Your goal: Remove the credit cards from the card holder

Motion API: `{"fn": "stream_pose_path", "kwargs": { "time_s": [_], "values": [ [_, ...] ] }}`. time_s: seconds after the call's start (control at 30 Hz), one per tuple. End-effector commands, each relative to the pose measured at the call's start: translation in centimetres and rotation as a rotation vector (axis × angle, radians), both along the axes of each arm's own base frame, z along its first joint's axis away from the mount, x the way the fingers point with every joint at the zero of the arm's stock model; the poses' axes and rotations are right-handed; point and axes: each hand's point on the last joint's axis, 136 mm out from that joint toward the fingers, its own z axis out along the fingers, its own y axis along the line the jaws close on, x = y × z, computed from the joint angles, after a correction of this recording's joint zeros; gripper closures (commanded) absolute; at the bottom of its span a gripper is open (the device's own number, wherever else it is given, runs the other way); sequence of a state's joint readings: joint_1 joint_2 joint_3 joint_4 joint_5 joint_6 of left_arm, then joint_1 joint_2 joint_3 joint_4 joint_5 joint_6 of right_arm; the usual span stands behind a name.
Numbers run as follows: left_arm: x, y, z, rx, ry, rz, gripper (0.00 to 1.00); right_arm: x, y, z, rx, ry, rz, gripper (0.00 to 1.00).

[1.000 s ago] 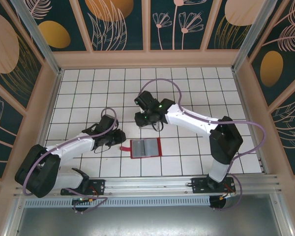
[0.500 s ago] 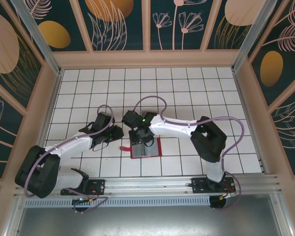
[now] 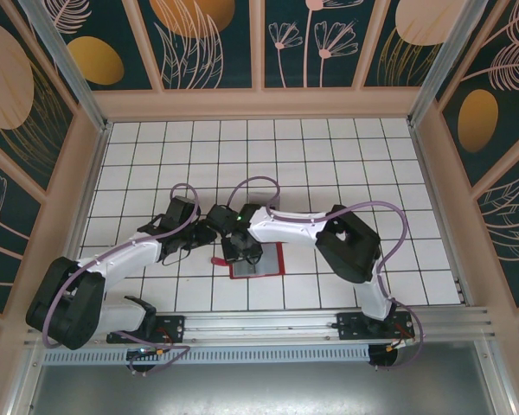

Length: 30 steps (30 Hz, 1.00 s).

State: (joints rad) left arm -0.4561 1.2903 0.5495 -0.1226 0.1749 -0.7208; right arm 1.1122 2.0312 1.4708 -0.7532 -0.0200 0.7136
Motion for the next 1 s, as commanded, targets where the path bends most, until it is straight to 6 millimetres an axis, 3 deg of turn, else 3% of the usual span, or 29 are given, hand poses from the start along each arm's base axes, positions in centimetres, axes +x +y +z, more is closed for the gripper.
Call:
{"fn": "stream_pose_path", "kwargs": {
  "time_s": [0.0,0.27,0.7,0.97],
  "values": [
    [0.1,0.0,0.5,-0.009,-0.027,-0.018,0.75,-0.3,-0.9,-0.9,-0.066,0.002,-0.015,0.52],
    [0.1,-0.1,0.5,-0.012,-0.026,-0.020,0.75,-0.6,-1.4,-2.1,-0.088,0.012,-0.015,0.56],
    [0.1,-0.1,0.8,-0.017,-0.027,-0.024,0.75,-0.5,-1.7,-2.1,-0.092,-0.001,-0.023,0.78],
    [-0.4,-0.9,1.5,-0.047,-0.024,-0.071,0.76,0.5,-1.0,-0.3,-0.052,-0.051,-0.033,0.95]
  ]
}}
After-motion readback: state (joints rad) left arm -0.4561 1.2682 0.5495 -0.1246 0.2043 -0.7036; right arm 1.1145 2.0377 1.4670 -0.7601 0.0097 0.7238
